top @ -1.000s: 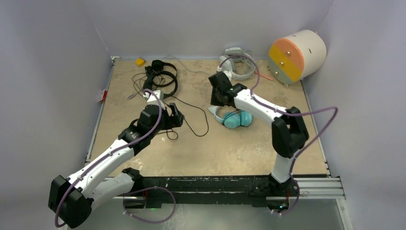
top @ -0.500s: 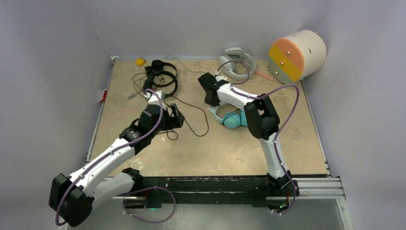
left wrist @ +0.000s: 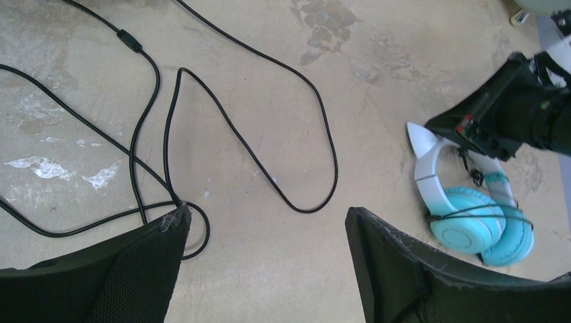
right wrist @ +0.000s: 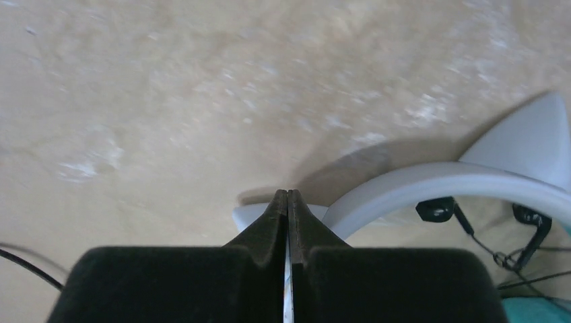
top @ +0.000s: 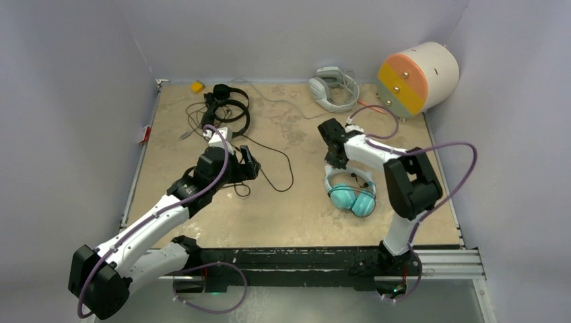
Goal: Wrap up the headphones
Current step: Move the headphones to the corner of the board.
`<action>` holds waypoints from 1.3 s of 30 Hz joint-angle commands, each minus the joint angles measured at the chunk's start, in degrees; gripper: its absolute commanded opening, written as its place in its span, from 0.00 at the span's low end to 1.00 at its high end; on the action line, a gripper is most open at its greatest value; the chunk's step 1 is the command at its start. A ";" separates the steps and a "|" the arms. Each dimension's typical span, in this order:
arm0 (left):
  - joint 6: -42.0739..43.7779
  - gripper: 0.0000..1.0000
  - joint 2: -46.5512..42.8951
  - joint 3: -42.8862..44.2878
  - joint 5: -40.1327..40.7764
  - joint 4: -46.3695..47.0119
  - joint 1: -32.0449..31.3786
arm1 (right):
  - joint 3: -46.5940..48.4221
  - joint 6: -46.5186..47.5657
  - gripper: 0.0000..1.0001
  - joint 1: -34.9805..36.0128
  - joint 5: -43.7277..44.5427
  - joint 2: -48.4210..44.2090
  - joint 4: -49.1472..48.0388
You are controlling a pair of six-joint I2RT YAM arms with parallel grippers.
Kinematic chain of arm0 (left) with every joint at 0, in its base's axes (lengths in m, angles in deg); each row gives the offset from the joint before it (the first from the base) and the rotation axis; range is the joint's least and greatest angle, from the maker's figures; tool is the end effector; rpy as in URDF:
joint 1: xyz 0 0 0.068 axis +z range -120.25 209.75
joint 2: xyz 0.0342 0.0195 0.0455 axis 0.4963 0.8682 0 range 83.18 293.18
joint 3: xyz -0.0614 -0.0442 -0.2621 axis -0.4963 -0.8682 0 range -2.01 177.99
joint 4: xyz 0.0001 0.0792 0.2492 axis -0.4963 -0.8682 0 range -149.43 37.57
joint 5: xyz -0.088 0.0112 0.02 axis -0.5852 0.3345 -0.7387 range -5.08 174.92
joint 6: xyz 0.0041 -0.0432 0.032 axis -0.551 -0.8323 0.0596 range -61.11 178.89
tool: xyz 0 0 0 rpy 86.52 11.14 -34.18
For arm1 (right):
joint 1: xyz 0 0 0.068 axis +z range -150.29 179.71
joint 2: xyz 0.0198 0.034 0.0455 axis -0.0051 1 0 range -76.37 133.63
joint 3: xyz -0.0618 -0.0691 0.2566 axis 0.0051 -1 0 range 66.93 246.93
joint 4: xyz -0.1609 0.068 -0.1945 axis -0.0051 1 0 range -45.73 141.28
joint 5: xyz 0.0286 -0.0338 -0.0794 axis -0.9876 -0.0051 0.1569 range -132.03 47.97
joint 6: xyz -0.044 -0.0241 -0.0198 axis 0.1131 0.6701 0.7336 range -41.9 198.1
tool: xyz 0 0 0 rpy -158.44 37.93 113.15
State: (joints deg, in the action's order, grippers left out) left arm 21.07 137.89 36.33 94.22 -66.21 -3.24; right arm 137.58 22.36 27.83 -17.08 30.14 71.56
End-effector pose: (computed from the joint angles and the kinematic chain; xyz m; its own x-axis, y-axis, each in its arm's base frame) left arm 0.1825 -0.1118 0.2626 -0.5905 -0.3381 -0.7328 0.0737 0.8816 -0.4662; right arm 0.3394 0.1643 0.1769 -0.6572 0.4984 -0.5653 0.5044 0.8482 0.1615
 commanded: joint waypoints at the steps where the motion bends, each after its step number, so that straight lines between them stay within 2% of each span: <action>1: 1.26 0.84 -1.49 -0.12 -0.17 2.40 0.30 | -11.41 4.32 0.00 -0.53 0.36 -9.12 -2.81; 5: 1.30 0.84 -1.31 0.04 0.53 1.99 0.30 | -18.92 8.12 0.00 -0.78 -2.22 -16.43 -4.47; 9: 0.91 0.84 -1.47 -0.17 0.53 1.72 0.31 | -21.23 13.07 0.00 -1.05 -2.24 -22.98 -5.20; 11: 0.90 0.84 -1.54 -0.54 0.78 1.85 0.33 | -18.96 19.94 0.00 -0.15 -3.29 -24.27 -6.14; 15: 1.25 0.84 -1.75 -0.22 1.60 1.27 0.34 | -11.29 23.75 0.00 5.42 0.30 -23.47 1.44; 17: 1.50 0.84 -2.04 -0.18 2.01 0.96 0.40 | -10.00 26.14 0.00 7.89 -2.52 -22.93 1.74; 19: 1.61 0.84 -2.35 -0.29 2.08 0.68 0.30 | -10.23 27.96 0.00 9.39 -8.92 -22.73 0.62; 22: 1.44 0.84 -2.33 -0.34 1.72 0.27 0.30 | -11.81 27.94 0.00 13.29 -15.08 -22.49 -0.12; 29: -0.48 0.84 -1.48 -0.73 3.28 -0.28 0.37 | -14.25 23.41 0.00 22.48 -13.62 -20.40 5.78; 39: -2.78 0.84 -0.05 -0.29 5.31 -1.73 0.36 | -26.52 14.63 0.00 23.23 -14.92 -28.90 8.71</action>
State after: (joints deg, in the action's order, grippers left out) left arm 19.19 138.03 35.72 98.22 -68.25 -3.24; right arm 114.30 42.07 51.32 -31.73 6.89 76.68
